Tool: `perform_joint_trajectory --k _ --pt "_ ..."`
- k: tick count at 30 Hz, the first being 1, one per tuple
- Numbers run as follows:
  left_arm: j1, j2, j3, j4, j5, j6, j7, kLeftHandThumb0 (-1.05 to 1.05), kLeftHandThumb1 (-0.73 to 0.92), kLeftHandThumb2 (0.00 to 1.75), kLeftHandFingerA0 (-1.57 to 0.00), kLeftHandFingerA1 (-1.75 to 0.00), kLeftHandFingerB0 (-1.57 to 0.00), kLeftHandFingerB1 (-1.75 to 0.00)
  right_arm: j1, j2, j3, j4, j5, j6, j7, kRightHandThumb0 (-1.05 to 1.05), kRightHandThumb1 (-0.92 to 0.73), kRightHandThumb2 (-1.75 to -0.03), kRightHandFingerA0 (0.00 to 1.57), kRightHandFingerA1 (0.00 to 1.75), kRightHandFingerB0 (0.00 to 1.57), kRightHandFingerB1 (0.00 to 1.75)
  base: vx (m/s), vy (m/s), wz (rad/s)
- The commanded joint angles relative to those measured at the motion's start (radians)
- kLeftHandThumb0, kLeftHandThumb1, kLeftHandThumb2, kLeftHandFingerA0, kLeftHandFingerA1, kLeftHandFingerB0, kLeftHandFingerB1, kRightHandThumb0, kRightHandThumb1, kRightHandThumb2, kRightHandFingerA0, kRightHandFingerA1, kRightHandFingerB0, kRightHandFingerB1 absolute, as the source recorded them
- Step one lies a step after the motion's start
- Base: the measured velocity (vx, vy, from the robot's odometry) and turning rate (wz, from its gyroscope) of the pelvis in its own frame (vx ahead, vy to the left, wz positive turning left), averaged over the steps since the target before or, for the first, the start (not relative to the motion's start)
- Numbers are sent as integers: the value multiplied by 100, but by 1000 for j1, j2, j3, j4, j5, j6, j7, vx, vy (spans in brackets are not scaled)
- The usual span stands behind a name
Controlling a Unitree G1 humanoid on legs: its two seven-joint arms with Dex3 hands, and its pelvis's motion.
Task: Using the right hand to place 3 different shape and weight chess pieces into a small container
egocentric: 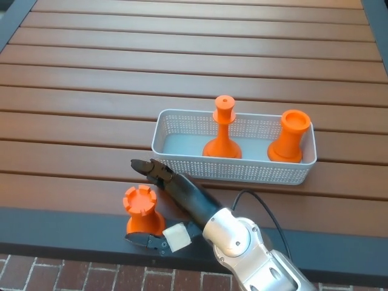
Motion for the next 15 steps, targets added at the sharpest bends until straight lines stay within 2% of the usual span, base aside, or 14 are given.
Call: perform_joint_trajectory --k 1,5,6,8,9,10,11,12,13,15 --pt "0 -20 -18 -9 7 52 -11 -9 20 167 -133 -157 -120 -138 -30 9 -8 36 -7 -11 -30 -63 -52 -57 21 64 8 27 0 0 0" --pt "-2 -20 -18 -6 4 44 -15 -9 20 167 -133 -157 -120 -138 -32 9 -15 45 -1 -5 -34 -63 -52 -57 21 64 8 27 0 0 0" --pt "-3 -12 -26 -3 21 42 -8 -7 19 167 -132 -153 -116 -139 -24 4 -22 55 3 -7 -38 -65 -40 -84 29 68 3 32 0 0 0" --pt "-3 -9 -30 -2 27 41 -4 -7 19 167 -132 -153 -116 -139 -21 2 -25 61 5 -9 -40 -65 -40 -84 29 68 3 32 0 0 0" --pt "-2 -13 -29 -3 18 45 -9 -10 20 166 -135 -154 -118 -136 -21 5 -26 64 2 0 -46 -59 -54 -59 38 78 8 27 0 0 0" --pt "-2 -17 -27 -4 11 48 -13 -10 20 166 -135 -154 -118 -136 -20 8 -26 67 0 7 -51 -59 -54 -59 38 78 8 27 0 0 0" --pt "-2 -25 -22 -7 -8 58 -28 -10 22 163 -133 -155 -119 -135 -20 15 -22 85 -14 8 -80 -58 -51 -85 65 88 4 41 0 0 0" --pt "-3 -28 -20 -8 -18 64 -37 -10 22 163 -133 -155 -119 -135 -20 18 -18 98 -24 3 -99 -58 -51 -85 65 88 4 41 0 0 0" --pt "3 -31 -23 -11 -11 62 -26 -6 23 164 -131 -156 -119 -139 -18 33 -17 116 -33 12 -129 -40 -84 -65 83 96 9 34 0 0 0" --pt "10 -30 -31 -14 10 54 -3 -6 23 164 -131 -156 -119 -139 -15 48 -19 125 -31 28 -145 -40 -84 -65 83 96 9 34 0 0 0"
